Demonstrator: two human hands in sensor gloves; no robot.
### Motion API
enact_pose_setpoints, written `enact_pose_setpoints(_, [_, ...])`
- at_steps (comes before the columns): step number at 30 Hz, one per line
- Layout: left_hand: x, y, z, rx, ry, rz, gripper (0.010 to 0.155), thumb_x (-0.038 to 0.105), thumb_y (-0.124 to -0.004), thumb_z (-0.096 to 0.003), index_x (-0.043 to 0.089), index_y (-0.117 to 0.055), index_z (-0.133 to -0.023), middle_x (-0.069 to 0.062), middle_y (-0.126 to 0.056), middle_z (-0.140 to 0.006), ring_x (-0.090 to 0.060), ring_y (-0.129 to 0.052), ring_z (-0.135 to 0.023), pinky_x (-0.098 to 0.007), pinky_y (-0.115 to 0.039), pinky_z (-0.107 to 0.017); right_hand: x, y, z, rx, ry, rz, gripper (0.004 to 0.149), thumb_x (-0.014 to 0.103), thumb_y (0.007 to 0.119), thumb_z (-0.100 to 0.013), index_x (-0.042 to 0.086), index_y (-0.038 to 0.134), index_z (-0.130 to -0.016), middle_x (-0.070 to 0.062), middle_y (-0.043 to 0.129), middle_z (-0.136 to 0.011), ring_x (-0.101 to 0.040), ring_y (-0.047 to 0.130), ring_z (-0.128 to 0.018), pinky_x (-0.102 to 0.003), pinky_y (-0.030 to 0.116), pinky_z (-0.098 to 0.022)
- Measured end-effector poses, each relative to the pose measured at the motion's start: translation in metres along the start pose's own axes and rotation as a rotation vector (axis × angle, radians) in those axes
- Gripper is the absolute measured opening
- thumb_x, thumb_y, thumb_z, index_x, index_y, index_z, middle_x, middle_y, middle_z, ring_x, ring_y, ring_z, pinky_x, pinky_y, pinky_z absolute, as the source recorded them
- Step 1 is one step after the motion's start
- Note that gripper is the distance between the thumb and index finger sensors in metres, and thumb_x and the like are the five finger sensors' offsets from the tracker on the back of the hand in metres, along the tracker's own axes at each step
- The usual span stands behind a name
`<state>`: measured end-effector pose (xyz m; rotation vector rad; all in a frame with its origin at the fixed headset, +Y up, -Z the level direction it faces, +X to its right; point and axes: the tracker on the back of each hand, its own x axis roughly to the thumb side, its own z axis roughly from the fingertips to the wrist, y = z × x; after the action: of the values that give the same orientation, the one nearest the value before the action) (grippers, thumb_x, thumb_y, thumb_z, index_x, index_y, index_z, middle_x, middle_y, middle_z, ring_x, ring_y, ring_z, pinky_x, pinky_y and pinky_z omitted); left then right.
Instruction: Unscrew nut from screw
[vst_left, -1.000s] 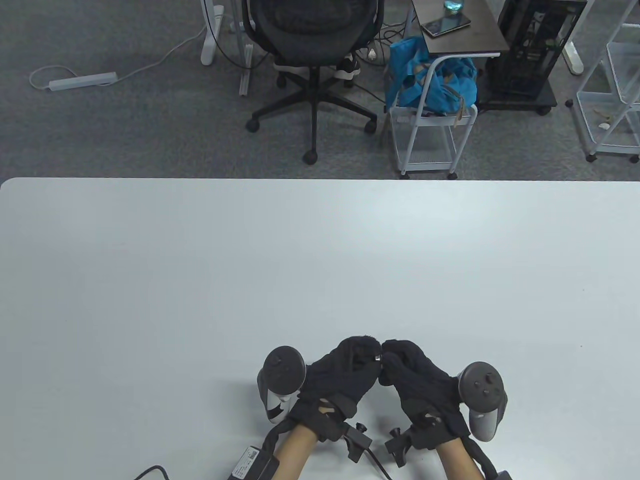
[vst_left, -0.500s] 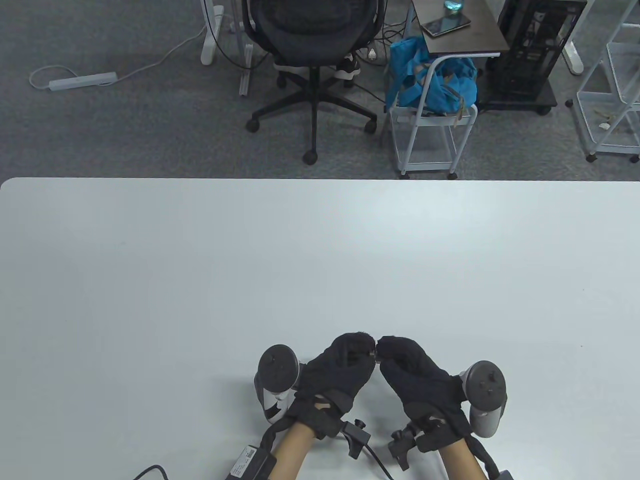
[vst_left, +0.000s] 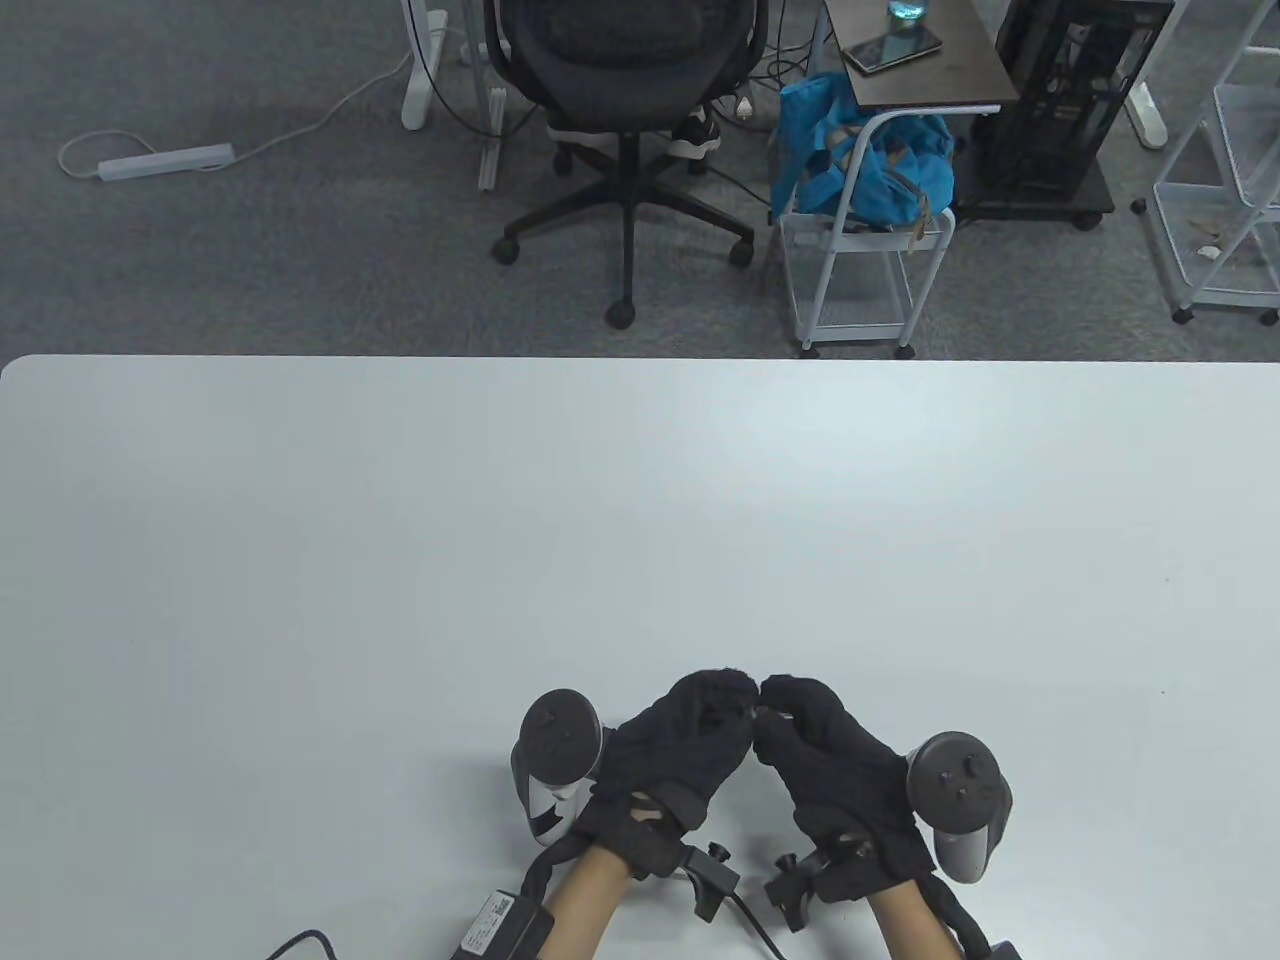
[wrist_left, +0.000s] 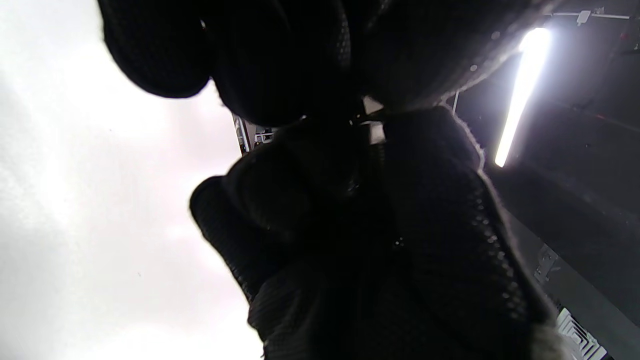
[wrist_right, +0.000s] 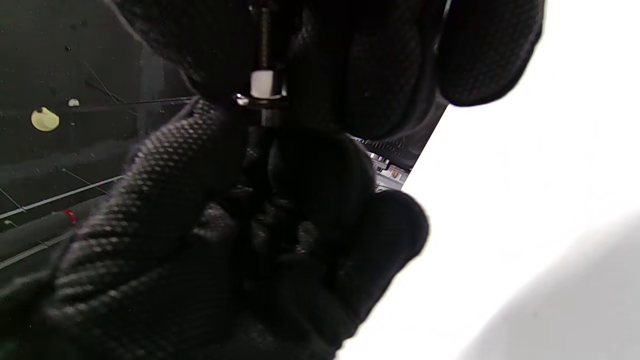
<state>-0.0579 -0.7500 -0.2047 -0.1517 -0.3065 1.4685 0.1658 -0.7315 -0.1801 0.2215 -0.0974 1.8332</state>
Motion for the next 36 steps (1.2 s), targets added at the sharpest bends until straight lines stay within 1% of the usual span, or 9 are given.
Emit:
enact_pose_setpoints(7, [-0.001, 0.003, 0.000, 0.020, 0.014, 0.035, 0.049, 0.037, -0.088, -0.0473, 0.023, -0.078, -0.093, -0.013, -0.091, -0.085, -0.029, -0.095, -0.064, -0.059, -0.079, -0.056, 0.000, 0.000, -0.002, 0.086, 0.003, -0.083, 0.051, 0.028, 0.081, -0.053, 0.023, 0.067, -0.102, -0.016, 0.072, -0.096, -0.040, 0.080, -0.081, -0.065, 0.067, -0.063])
enact_pose_setpoints(11, [0.000, 0.002, 0.000, 0.018, 0.007, 0.029, 0.049, 0.037, -0.088, -0.0471, 0.022, -0.078, -0.093, -0.013, -0.090, -0.085, -0.030, -0.094, -0.064, -0.059, -0.079, -0.056, -0.006, 0.000, -0.001, 0.066, 0.033, -0.149, 0.061, 0.041, 0.076, -0.055, 0.017, 0.060, -0.108, -0.021, 0.067, -0.101, -0.045, 0.074, -0.084, -0.067, 0.062, -0.063])
enact_pose_setpoints(13, [0.001, 0.001, 0.000, 0.009, 0.002, 0.016, 0.049, 0.036, -0.088, -0.0471, 0.023, -0.078, -0.093, -0.013, -0.090, -0.085, -0.030, -0.094, -0.064, -0.059, -0.078, -0.057, -0.008, -0.001, 0.000, 0.039, 0.054, -0.114, 0.066, 0.050, 0.071, -0.056, 0.011, 0.059, -0.108, -0.023, 0.070, -0.099, -0.047, 0.076, -0.081, -0.068, 0.064, -0.060])
enact_pose_setpoints(15, [0.002, 0.000, 0.000, 0.004, -0.004, 0.004, 0.049, 0.036, -0.088, -0.0471, 0.023, -0.078, -0.093, -0.013, -0.090, -0.085, -0.030, -0.094, -0.065, -0.059, -0.078, -0.057, -0.009, -0.001, 0.000, 0.018, 0.070, -0.061, 0.065, 0.052, 0.071, -0.055, 0.007, 0.068, -0.101, -0.020, 0.084, -0.086, -0.044, 0.087, -0.069, -0.067, 0.069, -0.056])
enact_pose_setpoints(19, [0.002, -0.001, 0.001, -0.014, -0.008, -0.009, 0.049, 0.037, -0.088, -0.0474, 0.024, -0.078, -0.093, -0.012, -0.089, -0.086, -0.029, -0.094, -0.065, -0.059, -0.078, -0.057, -0.007, -0.001, -0.001, 0.009, 0.047, -0.047, 0.055, 0.045, 0.075, -0.053, 0.005, 0.077, -0.090, -0.009, 0.095, -0.065, -0.032, 0.097, -0.049, -0.059, 0.080, -0.050])
enact_pose_setpoints(25, [0.002, -0.001, 0.001, -0.012, -0.007, -0.011, 0.049, 0.039, -0.088, -0.0476, 0.023, -0.079, -0.093, -0.012, -0.093, -0.084, -0.029, -0.096, -0.063, -0.059, -0.079, -0.056, -0.004, -0.001, -0.001, 0.027, 0.017, -0.079, 0.053, 0.039, 0.079, -0.053, 0.006, 0.072, -0.094, -0.007, 0.092, -0.068, -0.030, 0.095, -0.052, -0.058, 0.079, -0.053])
enact_pose_setpoints(29, [0.001, 0.001, 0.001, -0.005, 0.011, -0.003, 0.049, 0.038, -0.088, -0.0472, 0.023, -0.079, -0.093, -0.012, -0.092, -0.084, -0.030, -0.096, -0.062, -0.059, -0.079, -0.056, -0.001, 0.000, -0.001, 0.045, -0.004, -0.042, 0.051, 0.034, 0.080, -0.052, 0.013, 0.071, -0.097, -0.012, 0.089, -0.076, -0.034, 0.092, -0.061, -0.060, 0.076, -0.057])
enact_pose_setpoints(32, [0.001, 0.002, 0.001, 0.026, 0.013, 0.016, 0.049, 0.038, -0.088, -0.0467, 0.022, -0.078, -0.092, -0.013, -0.091, -0.084, -0.030, -0.095, -0.062, -0.059, -0.079, -0.056, 0.000, 0.000, -0.002, 0.085, 0.000, -0.081, 0.049, 0.029, 0.081, -0.053, 0.022, 0.069, -0.100, -0.015, 0.074, -0.094, -0.040, 0.081, -0.079, -0.065, 0.067, -0.063])
enact_pose_setpoints(36, [0.002, 0.002, 0.001, 0.027, 0.003, 0.017, 0.049, 0.038, -0.088, -0.0468, 0.023, -0.078, -0.093, -0.012, -0.091, -0.084, -0.029, -0.095, -0.063, -0.059, -0.079, -0.056, -0.004, -0.002, -0.001, 0.052, 0.019, -0.127, 0.055, 0.039, 0.078, -0.055, 0.018, 0.065, -0.104, -0.020, 0.068, -0.100, -0.044, 0.075, -0.083, -0.067, 0.063, -0.063])
